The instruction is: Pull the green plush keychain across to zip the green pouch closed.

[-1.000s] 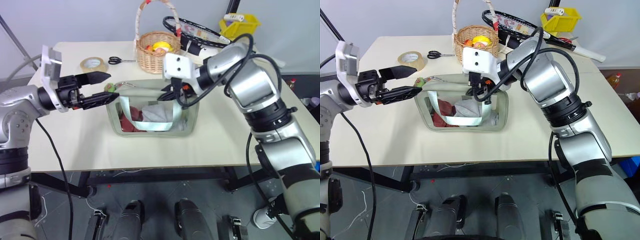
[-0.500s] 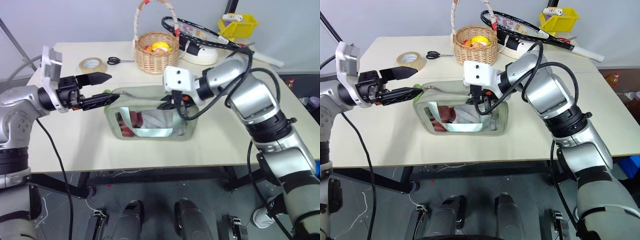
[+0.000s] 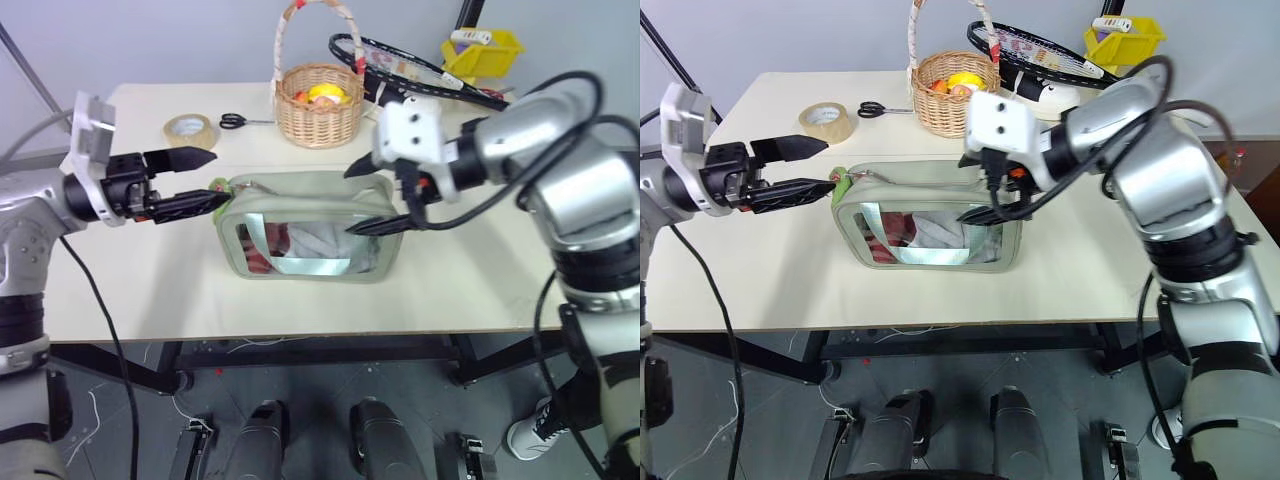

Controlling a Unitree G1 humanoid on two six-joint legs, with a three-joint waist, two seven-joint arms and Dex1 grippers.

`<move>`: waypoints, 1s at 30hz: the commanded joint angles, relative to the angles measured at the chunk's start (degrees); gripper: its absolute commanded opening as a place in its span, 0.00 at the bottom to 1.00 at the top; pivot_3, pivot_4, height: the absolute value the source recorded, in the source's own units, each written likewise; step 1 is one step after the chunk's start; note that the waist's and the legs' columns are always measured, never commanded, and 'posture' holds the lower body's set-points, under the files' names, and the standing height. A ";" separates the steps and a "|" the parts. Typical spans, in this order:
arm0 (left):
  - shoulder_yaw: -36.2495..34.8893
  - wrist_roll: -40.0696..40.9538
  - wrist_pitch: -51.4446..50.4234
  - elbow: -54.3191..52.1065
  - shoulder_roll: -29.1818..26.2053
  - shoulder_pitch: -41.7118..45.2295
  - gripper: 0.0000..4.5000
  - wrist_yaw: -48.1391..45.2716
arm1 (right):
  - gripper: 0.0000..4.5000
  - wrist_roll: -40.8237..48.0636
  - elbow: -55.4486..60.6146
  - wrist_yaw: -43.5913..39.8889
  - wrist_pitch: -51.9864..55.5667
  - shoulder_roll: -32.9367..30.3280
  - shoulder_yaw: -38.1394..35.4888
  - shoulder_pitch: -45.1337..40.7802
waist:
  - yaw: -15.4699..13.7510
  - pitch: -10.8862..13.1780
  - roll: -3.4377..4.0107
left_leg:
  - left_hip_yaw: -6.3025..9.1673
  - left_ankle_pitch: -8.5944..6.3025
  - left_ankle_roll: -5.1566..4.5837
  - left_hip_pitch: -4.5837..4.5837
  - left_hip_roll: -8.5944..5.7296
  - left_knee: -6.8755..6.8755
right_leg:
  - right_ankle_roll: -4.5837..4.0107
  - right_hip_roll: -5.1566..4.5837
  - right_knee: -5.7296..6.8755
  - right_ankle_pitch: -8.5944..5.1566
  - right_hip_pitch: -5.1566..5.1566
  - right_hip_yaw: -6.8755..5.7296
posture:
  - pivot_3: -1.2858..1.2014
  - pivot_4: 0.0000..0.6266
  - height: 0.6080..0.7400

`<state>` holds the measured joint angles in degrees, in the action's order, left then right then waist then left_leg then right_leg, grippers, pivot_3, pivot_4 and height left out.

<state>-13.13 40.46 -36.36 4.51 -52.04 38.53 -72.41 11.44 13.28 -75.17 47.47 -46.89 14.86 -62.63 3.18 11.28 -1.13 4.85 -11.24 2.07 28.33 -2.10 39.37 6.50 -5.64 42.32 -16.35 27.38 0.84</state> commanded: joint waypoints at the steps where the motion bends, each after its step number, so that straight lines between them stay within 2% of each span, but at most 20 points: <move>1: -1.67 -1.20 1.91 1.58 -2.61 -0.64 1.00 -1.74 | 0.99 -0.25 1.66 1.70 -1.20 -2.73 -1.79 3.49 | -0.04 0.00 -0.01 | -0.01 0.00 0.00 -0.01 0.01 0.00 | -0.06 0.00 -0.01 -0.03 -0.01 0.00 | 0.52 0.24 0.34; 2: -1.51 -1.55 2.28 2.18 -2.92 -0.89 1.00 -2.19 | 0.99 -0.59 1.49 2.37 -1.55 -3.04 -1.46 4.45 | -0.04 0.00 0.00 | -0.02 0.00 0.00 0.00 0.01 0.00 | -0.13 -0.01 -0.02 -0.07 0.00 0.01 | 0.52 0.24 0.34; 5: -1.08 -2.91 3.51 4.15 -3.46 -0.91 1.00 -2.80 | 0.82 -1.61 0.89 4.32 -2.71 -3.38 -0.72 7.01 | -0.08 0.00 0.00 | -0.04 0.00 0.00 0.02 0.03 0.00 | -0.16 -0.03 -0.01 -0.09 0.04 0.02 | 0.52 0.24 0.34; 11: 0.00 -5.24 4.88 5.00 -4.02 -1.83 1.00 -4.22 | 0.16 -1.82 0.54 6.57 -2.96 -2.87 -0.70 8.64 | -0.64 0.00 0.00 | -0.05 0.00 0.00 0.04 0.03 0.00 | -0.16 -0.05 -0.02 -0.09 0.04 0.03 | 0.52 0.24 0.34; 12: 0.13 -5.52 5.08 4.99 -4.15 -2.11 1.00 -4.50 | 0.07 -1.70 0.62 6.75 -2.86 -2.86 -0.75 8.69 | -0.64 0.00 0.00 | -0.06 0.00 0.00 0.04 0.03 0.00 | -0.17 -0.05 -0.03 -0.09 0.03 0.03 | 0.52 0.24 0.34; 13: 0.19 -5.72 5.08 5.02 -4.37 -2.34 1.00 -4.72 | 0.03 -1.58 0.75 6.85 -2.73 -2.88 -0.79 8.70 | -0.67 0.00 0.00 | -0.06 0.00 0.00 0.04 0.02 0.00 | -0.17 -0.06 -0.03 -0.09 0.03 0.03 | 0.52 0.24 0.34; 20: 3.03 -10.80 9.62 10.79 -4.05 -0.46 1.00 -5.34 | 0.03 -1.05 1.20 7.35 -2.32 -2.68 -0.55 9.07 | -0.69 0.00 0.00 | -0.05 0.00 0.00 0.04 0.02 0.01 | -0.18 -0.06 -0.04 -0.10 0.03 0.02 | 0.52 0.24 0.34; 26: 5.30 -14.97 12.18 21.21 2.26 7.40 1.00 0.00 | 0.03 -0.92 1.21 7.41 -2.84 -2.47 -0.45 9.04 | -0.81 0.00 -0.01 | -0.04 0.00 0.00 0.04 0.01 0.08 | -0.04 -0.04 -0.03 -0.02 -0.02 0.00 | 0.52 0.24 0.34; 30: 7.51 -17.43 13.02 25.45 5.86 9.93 1.00 -0.12 | 0.03 -0.73 1.67 7.64 -2.70 -2.55 -0.60 9.26 | -0.59 -0.01 -0.01 | -0.03 -0.01 -0.02 0.09 -0.01 0.16 | 0.02 -0.03 -0.02 0.01 -0.02 -0.03 | 0.52 0.24 0.34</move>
<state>-5.86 24.32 -24.41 29.09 -45.91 47.20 -72.55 10.33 13.44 -68.04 45.30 -49.33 15.29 -53.04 2.59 11.28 -1.14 4.82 -11.25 2.06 28.42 -2.12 39.53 6.52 -5.66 42.29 -16.34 27.36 0.81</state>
